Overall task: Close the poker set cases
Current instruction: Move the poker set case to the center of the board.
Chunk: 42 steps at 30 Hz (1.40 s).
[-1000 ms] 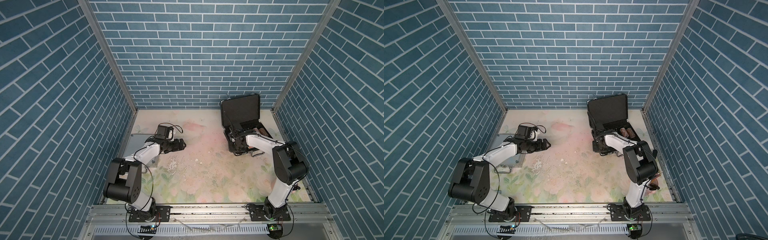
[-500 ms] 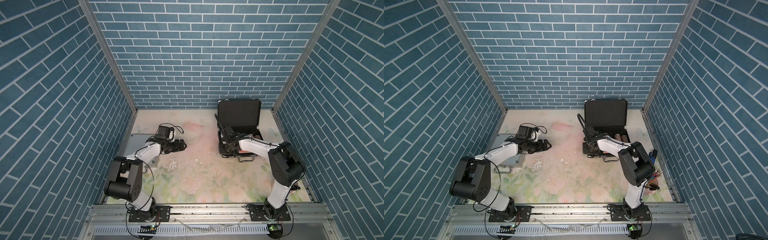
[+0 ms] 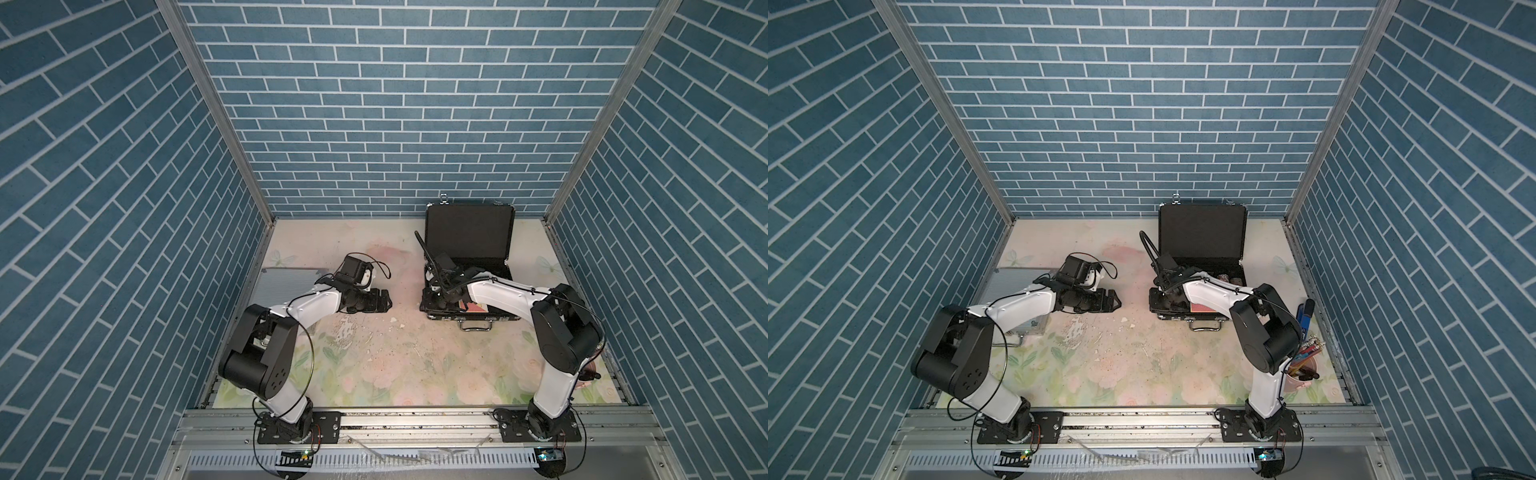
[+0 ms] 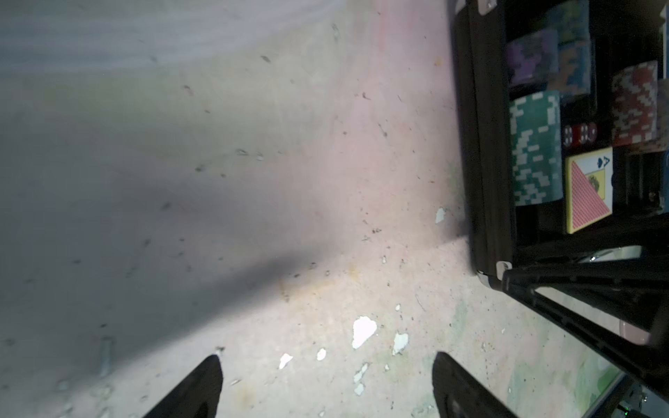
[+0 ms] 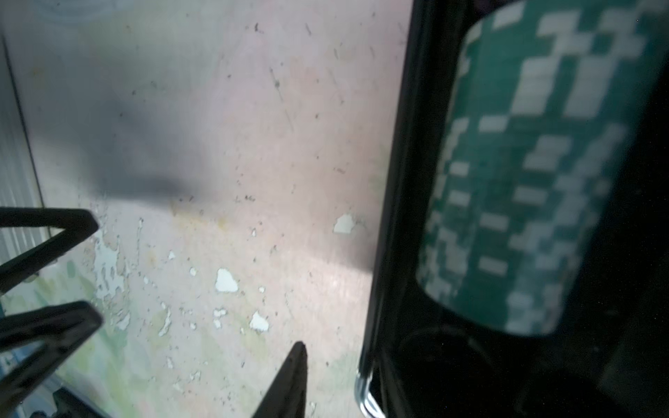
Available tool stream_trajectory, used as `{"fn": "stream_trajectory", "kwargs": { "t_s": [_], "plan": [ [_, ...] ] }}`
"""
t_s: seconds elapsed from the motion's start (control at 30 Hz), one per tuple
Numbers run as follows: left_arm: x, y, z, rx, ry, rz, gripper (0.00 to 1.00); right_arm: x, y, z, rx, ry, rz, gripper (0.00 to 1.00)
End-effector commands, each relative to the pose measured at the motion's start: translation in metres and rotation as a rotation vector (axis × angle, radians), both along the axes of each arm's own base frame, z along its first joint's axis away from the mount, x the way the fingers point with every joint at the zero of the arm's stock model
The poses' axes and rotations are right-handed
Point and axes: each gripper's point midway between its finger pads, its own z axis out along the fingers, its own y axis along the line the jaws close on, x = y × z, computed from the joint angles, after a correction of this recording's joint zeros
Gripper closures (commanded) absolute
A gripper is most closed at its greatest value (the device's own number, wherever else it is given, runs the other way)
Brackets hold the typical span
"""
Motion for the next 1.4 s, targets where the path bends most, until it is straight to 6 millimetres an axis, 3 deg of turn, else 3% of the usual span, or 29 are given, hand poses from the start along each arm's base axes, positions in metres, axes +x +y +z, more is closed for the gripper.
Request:
{"fn": "stream_trajectory", "kwargs": {
  "t_s": [0.0,0.23,0.4,0.53,0.8,0.93,1.37],
  "plan": [
    [-0.001,-0.028,-0.001,0.011,0.003,-0.028,0.08,-0.019,-0.017,0.027,0.023,0.027,-0.004,0.58],
    [-0.001,-0.08,-0.001,0.018,-0.007,-0.094,0.1,-0.023,-0.098,0.042,-0.056,0.003,-0.099,0.51],
    [0.003,-0.097,-0.001,0.054,-0.009,-0.12,0.13,-0.015,-0.16,0.037,-0.165,-0.018,-0.183,0.49],
    [0.003,-0.106,-0.006,0.092,-0.007,-0.129,0.18,-0.005,-0.194,0.034,-0.188,-0.031,-0.265,0.48],
    [0.003,-0.128,-0.022,0.13,0.001,-0.129,0.29,0.013,-0.245,0.032,-0.241,-0.073,-0.415,0.49],
    [0.004,-0.128,-0.031,0.152,0.01,-0.121,0.39,0.018,-0.268,0.03,-0.275,-0.088,-0.476,0.49],
    [-0.004,-0.112,-0.057,0.24,0.063,-0.109,0.71,0.022,-0.304,0.007,-0.314,-0.05,-0.548,0.49]
  ]
}}
